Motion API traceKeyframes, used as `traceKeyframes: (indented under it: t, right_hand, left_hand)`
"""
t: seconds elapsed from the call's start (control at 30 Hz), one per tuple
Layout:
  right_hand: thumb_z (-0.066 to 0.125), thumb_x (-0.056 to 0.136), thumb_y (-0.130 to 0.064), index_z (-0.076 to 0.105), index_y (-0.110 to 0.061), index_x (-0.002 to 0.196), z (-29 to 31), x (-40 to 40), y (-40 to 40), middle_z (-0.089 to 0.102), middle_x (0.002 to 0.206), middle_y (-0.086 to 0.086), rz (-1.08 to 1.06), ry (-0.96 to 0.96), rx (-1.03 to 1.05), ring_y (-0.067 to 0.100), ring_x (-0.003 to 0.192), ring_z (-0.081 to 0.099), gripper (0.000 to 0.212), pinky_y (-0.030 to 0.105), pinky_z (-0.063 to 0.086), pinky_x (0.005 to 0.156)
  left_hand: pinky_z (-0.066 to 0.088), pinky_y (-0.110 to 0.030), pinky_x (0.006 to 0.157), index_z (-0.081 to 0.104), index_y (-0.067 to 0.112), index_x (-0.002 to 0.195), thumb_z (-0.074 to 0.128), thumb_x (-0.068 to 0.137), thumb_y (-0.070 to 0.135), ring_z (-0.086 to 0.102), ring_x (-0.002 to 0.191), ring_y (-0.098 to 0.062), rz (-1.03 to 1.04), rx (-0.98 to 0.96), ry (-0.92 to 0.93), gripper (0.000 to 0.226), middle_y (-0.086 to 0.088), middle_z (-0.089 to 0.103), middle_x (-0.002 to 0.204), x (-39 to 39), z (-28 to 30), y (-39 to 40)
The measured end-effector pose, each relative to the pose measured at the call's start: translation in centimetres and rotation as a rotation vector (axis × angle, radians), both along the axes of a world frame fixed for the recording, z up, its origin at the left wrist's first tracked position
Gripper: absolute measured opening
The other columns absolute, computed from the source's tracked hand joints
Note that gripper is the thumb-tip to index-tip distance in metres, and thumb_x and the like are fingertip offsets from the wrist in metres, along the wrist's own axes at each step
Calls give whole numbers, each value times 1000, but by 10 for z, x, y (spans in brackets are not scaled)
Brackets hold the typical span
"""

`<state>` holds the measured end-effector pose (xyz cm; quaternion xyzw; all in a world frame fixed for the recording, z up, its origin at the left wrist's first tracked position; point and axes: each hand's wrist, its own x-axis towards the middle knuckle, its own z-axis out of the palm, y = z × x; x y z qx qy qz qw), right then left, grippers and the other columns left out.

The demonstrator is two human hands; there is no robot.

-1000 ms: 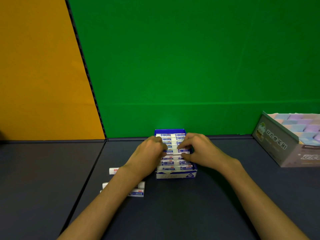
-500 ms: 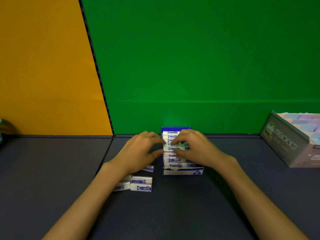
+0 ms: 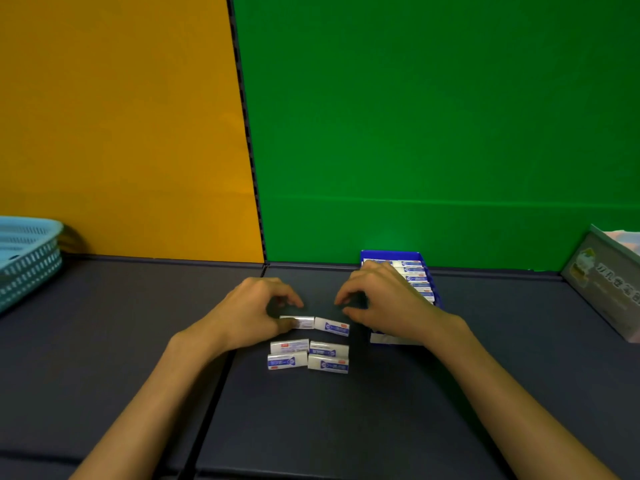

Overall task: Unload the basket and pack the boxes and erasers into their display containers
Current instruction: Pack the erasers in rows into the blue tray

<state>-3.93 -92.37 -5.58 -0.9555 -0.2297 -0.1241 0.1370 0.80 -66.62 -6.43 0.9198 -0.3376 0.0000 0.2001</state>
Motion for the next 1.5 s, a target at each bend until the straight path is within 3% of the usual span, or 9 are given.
traceKeyframes:
  t: [0.2, 0.33, 0.63, 0.87, 1.23, 1.5]
  right_hand:
    - [75, 84, -36, 73, -30, 100, 3, -2, 16, 71, 97, -14, 26, 89, 5, 3, 91, 59, 18, 26, 45, 85]
    - [77, 80, -46, 72, -29, 102, -2, -3, 23, 69, 93, -16, 13, 138, -38, 2, 85, 59, 28, 27, 46, 82]
    - [79, 83, -29, 67, -25, 101, -8, -1, 22, 70, 94, -10, -67, 160, -34, 5, 84, 61, 22, 23, 48, 74]
    - [71, 90, -31, 70, -24, 108, -9, 3, 24, 69, 101, -7, -69, 130, -69, 7, 88, 58, 20, 22, 45, 76]
    - [72, 89, -31, 70, -22, 114, -12, 8, 26, 67, 108, -4, -55, 129, -82, 10, 90, 56, 27, 24, 43, 77]
    - [71, 90, -30, 69, -27, 114, -5, 5, 12, 63, 103, -10, -45, -4, 46, 9, 96, 52, 25, 29, 41, 85]
  left_hand:
    - [53, -28, 83, 71, 31, 113, 74, 86, 42, 60, 92, 0, -57, -10, 72, 30, 17, 64, 102, 3, -11, 1]
    - [52, -33, 83, 72, 32, 107, 66, 93, 41, 57, 90, -2, -72, 55, 8, 18, 14, 60, 100, 7, -17, -1]
    - [47, -26, 79, 58, 31, 106, 62, 95, 38, 54, 91, -3, -6, -53, -46, 14, 13, 60, 102, 14, -26, 2]
    - [46, -23, 81, 65, 34, 112, 77, 85, 31, 53, 93, -3, -3, -144, -25, 29, 14, 56, 102, 17, -31, 1]
    - [47, -29, 90, 65, 29, 121, 68, 92, 38, 52, 99, -5, -1, -112, -48, 31, 11, 56, 108, 16, -35, 4]
    - [47, -31, 85, 64, 28, 117, 62, 95, 41, 50, 97, -6, 1, -155, -185, 26, 11, 57, 104, 10, -20, -10]
